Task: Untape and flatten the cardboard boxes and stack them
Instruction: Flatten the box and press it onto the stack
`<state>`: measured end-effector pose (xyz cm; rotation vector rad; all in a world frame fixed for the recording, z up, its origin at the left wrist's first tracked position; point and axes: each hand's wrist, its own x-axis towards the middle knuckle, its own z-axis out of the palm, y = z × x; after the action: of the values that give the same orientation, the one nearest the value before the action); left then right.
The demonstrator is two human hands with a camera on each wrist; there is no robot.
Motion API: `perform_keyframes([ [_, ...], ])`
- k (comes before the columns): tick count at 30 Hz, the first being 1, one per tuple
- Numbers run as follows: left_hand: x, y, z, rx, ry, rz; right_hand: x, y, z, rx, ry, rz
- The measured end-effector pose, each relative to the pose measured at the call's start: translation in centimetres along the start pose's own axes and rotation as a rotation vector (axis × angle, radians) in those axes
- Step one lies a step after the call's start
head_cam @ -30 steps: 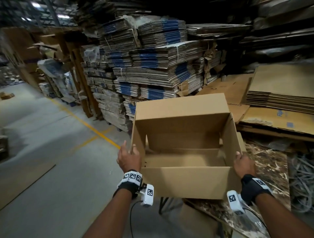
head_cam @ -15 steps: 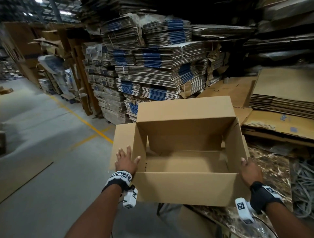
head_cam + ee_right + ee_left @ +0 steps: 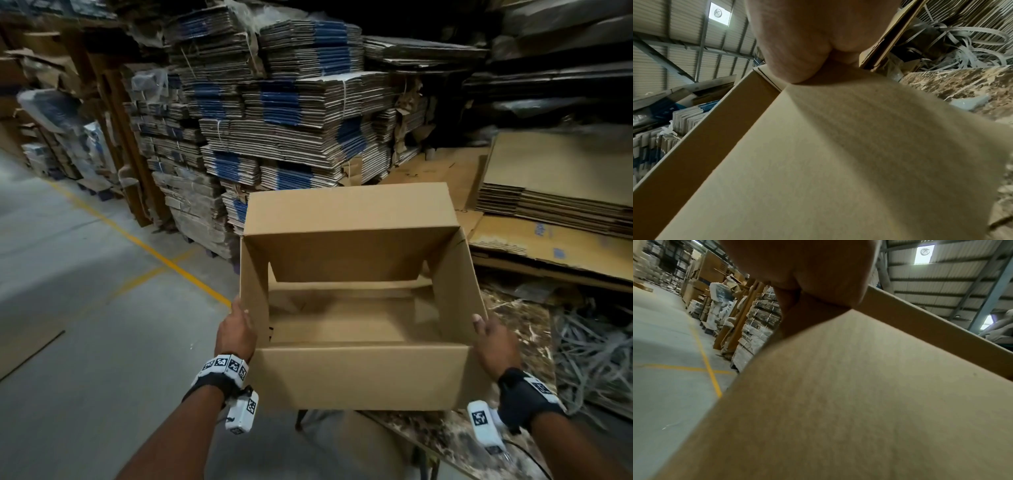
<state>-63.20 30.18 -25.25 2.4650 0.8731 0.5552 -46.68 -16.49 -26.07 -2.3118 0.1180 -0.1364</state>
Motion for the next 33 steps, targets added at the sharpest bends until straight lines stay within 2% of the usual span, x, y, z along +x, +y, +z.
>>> perform_keyframes([
  [4,0.6,2.4,-2.4,-0.084,0.146,-0.024,0.1,-0.4,-0.5,0.096,0.056,-0.092],
  [9,1.9,5.0,-6.5,-0.128,0.287,0.037,0.8,-1.9,-2.0,0.145,0.008,-0.144],
  [13,1.6,5.1,-8.0,-0.087,0.258,0.184,0.6,-3.9,-3.9,0.292,0.021,-0.144],
  [16,1.3,4.8,-8.1,-0.058,0.241,0.243,0.3,-5.1,-4.9,0.283,0.048,-0.131],
  [19,1.3,5.7,-8.4,-0.022,0.194,0.189,0.5,-4.6,-4.2,0.179,0.068,-0.146],
  [23,3.7,8.2,-8.8,0.083,0.203,0.072,-0.2,-3.6,-2.4,0.099,0.068,-0.204],
  [25,5.2,10.4,-8.4,0.113,0.076,0.08,-1.5,-4.4,-1.7,0.12,0.103,-0.199],
  [27,6.1,13.4,-7.4,-0.116,-0.171,0.089,-2.9,-5.0,-0.9,0.138,0.121,-0.195],
  [29,5.9,16.5,-7.1,-0.506,-0.321,0.023,-3.8,-4.9,0.0,0.161,0.073,-0.191],
  [31,4.9,18.9,-7.2,-0.865,-0.341,-0.086,-4.4,-4.3,0.8,0.17,0.022,-0.191],
  [33,3.3,20.7,-7.5,-1.049,-0.274,-0.14,-5.1,-3.6,1.1,0.191,-0.022,-0.197],
])
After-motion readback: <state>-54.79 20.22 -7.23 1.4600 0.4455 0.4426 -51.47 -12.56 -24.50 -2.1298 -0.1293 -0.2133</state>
